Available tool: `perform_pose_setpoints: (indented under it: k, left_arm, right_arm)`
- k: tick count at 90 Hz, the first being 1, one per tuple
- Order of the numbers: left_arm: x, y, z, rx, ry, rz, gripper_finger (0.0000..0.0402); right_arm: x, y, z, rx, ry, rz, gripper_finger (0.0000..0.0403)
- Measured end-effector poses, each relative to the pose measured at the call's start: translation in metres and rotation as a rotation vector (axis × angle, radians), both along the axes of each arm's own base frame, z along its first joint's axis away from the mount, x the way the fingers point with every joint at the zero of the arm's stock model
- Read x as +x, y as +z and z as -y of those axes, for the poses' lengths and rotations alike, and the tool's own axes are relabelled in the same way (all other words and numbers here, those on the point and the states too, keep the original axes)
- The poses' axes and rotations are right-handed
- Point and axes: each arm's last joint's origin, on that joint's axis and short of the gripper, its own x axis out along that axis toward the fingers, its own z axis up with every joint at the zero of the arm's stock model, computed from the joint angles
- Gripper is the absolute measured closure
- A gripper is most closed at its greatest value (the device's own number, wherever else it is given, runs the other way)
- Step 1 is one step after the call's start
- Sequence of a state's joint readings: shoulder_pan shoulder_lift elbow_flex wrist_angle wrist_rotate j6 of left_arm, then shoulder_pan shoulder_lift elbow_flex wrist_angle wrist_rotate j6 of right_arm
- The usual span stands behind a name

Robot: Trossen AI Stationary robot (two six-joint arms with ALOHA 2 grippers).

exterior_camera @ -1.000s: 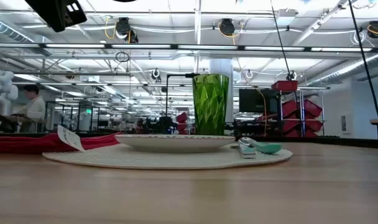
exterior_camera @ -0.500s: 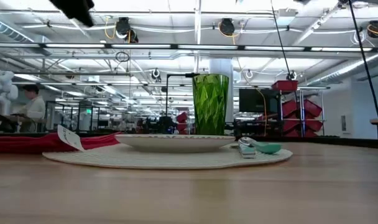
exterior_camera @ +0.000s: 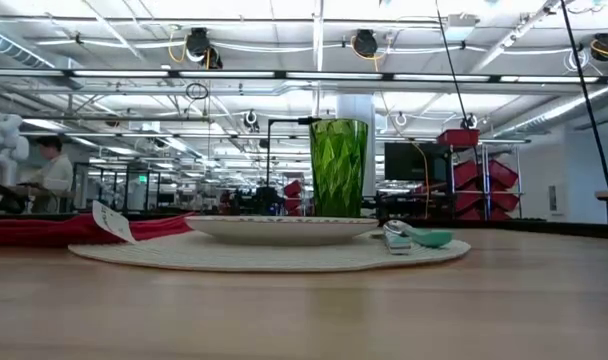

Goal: Set table place
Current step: Put the white fork on the red napkin on the white table placemat

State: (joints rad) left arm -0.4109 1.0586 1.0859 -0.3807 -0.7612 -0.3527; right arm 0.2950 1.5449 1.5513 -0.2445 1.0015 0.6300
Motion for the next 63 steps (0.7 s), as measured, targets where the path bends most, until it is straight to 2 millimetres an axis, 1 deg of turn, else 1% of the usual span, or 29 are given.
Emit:
perform_pose_setpoints:
  k: [8,19,32,39,50,56,63]
  left_arm:
    - [0.004,-0.002,-0.004,-0.010,0.089,0.014,0.0381]
    - [0.013,-0.008,-0.007,0.016,0.173,-0.001,0.0346]
    - [0.025,-0.018,-0.007,0.079,0.283,-0.026,0.0304]
    - [0.032,-0.026,-0.006,0.140,0.365,-0.046,0.0286]
    - [0.044,-0.034,-0.004,0.324,0.507,-0.105,0.0268]
    - [0.054,-0.040,-0.001,0.406,0.536,-0.151,0.0264]
    - [0.067,-0.048,0.001,0.444,0.539,-0.178,0.0262]
  right_arm:
    - [0.007,0.001,0.009,-0.007,-0.045,0.036,0.0403]
    - [0.021,-0.001,0.017,0.013,-0.081,0.111,0.0403]
    - [0.036,-0.006,0.020,0.037,-0.093,0.193,0.0401]
    - [0.042,-0.010,0.020,0.047,-0.093,0.221,0.0401]
    - [0.046,-0.013,0.018,0.051,-0.090,0.231,0.0400]
    - [0.047,-0.013,0.017,0.055,-0.088,0.243,0.0400]
    - [0.047,-0.013,0.017,0.053,-0.087,0.244,0.0400]
